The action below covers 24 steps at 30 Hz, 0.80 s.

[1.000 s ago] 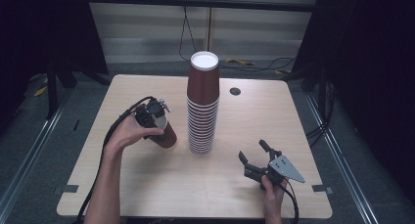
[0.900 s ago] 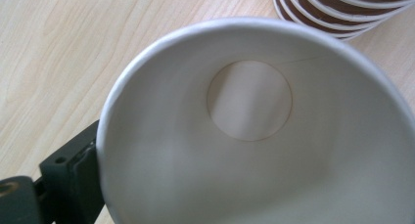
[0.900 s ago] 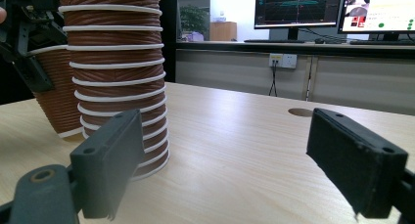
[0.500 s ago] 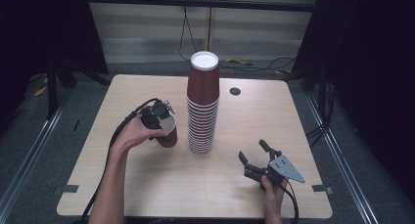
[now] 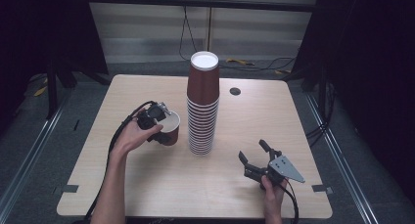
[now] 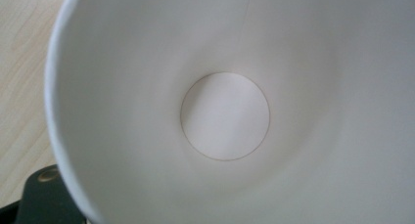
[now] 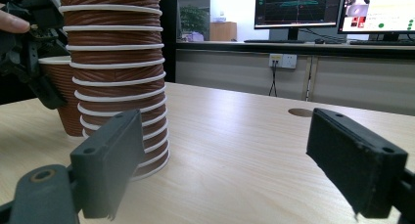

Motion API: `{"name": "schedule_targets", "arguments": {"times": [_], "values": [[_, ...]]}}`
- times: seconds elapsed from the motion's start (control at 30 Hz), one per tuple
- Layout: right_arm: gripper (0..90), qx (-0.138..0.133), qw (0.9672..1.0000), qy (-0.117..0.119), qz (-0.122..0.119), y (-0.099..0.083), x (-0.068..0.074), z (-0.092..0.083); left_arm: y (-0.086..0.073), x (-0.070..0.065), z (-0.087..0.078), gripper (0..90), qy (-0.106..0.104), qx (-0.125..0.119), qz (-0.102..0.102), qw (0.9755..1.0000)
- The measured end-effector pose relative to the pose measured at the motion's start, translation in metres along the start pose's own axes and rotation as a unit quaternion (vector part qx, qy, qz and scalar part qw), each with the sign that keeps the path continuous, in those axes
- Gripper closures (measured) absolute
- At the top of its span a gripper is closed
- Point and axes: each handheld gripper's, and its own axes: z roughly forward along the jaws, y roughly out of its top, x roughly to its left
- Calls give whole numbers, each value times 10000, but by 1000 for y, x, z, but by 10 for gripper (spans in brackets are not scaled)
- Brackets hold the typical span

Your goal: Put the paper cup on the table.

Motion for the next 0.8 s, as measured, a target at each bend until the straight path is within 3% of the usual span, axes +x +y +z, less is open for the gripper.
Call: {"name": "schedule_targets", "arguments": {"times": [0.1, 0.2, 0.23, 0.43, 0.6, 0.63, 0.7, 0.8], "values": [[136, -3, 10000, 1, -5, 0, 0, 0, -6, 2, 3, 158, -70, 5, -59, 10000], [136, -1, 10000, 3, -1, 0, 0, 0, -13, 1, 6, 158, -120, -259, -288, 9992], [136, -2, 10000, 3, -4, 0, 0, 0, -15, 3, 6, 159, -160, -224, -238, 9993], [136, -1, 10000, 3, 0, 0, 0, 0, -29, 3, 4, 158, -186, -526, -422, 9976], [136, -2, 10000, 3, -3, 0, 0, 0, -42, -4, 0, 159, 8, -942, -762, 9926], [136, -2, 10000, 3, -3, 0, 0, 0, -44, -5, -1, 159, 55, -892, -723, 9934], [136, -4, 10000, 3, -3, 0, 0, 0, -47, -10, -3, 163, 157, -1000, -764, 9919], [136, -3, 10000, 2, -2, 0, 0, 0, -50, -14, -7, 162, 249, -1334, -782, 9877]]}}
